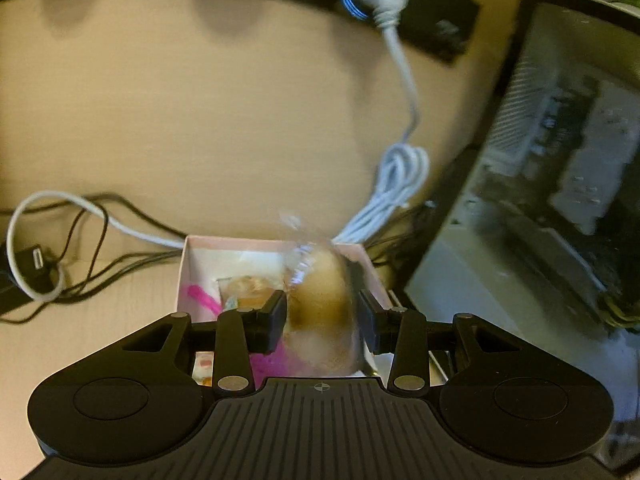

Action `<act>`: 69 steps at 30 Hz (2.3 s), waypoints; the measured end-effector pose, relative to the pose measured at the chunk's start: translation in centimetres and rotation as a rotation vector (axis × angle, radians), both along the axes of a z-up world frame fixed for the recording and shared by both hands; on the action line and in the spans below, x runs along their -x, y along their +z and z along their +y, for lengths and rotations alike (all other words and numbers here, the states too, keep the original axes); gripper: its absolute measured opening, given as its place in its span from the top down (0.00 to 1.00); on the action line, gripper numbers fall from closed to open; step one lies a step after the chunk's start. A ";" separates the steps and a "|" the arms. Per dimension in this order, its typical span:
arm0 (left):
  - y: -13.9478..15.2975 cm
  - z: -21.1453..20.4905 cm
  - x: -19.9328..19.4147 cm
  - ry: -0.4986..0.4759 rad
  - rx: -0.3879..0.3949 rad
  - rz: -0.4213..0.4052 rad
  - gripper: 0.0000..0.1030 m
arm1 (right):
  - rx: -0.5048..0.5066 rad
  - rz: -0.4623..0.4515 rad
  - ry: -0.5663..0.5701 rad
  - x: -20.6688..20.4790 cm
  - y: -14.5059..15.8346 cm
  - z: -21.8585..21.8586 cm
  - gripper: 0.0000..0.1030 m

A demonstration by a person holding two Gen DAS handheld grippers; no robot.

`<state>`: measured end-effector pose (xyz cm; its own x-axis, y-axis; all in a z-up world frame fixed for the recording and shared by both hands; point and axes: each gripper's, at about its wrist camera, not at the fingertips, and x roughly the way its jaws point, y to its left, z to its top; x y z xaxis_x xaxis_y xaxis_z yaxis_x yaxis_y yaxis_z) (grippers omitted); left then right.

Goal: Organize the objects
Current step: 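Drop the bread into the pink box with the left gripper while the right carries the candy pack, then open the right gripper over the box to drop the candy pack in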

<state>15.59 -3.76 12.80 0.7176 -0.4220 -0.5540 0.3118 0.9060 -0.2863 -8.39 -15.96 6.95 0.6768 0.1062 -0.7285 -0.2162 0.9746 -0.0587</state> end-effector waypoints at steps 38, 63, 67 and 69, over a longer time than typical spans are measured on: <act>-4.5 9.0 4.2 0.142 0.030 0.176 0.59 | 0.086 -0.117 -0.125 -13.5 -0.2 2.0 0.43; -6.6 12.3 1.7 0.300 -0.076 0.195 0.16 | 0.177 -0.123 -0.175 -15.9 -1.3 3.5 0.28; -4.7 13.0 5.3 0.261 -0.092 0.117 0.16 | 0.124 -0.110 -0.237 -13.8 -0.4 2.8 0.11; -4.4 13.0 7.3 0.224 -0.111 0.099 0.16 | 0.098 -0.095 -0.257 -12.2 -0.3 2.7 0.02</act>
<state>8.27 9.19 8.37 0.7259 -0.1916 -0.6606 0.0757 0.9768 -0.2002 3.82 -13.29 6.68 0.7378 -0.1452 -0.6592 0.0482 0.9854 -0.1630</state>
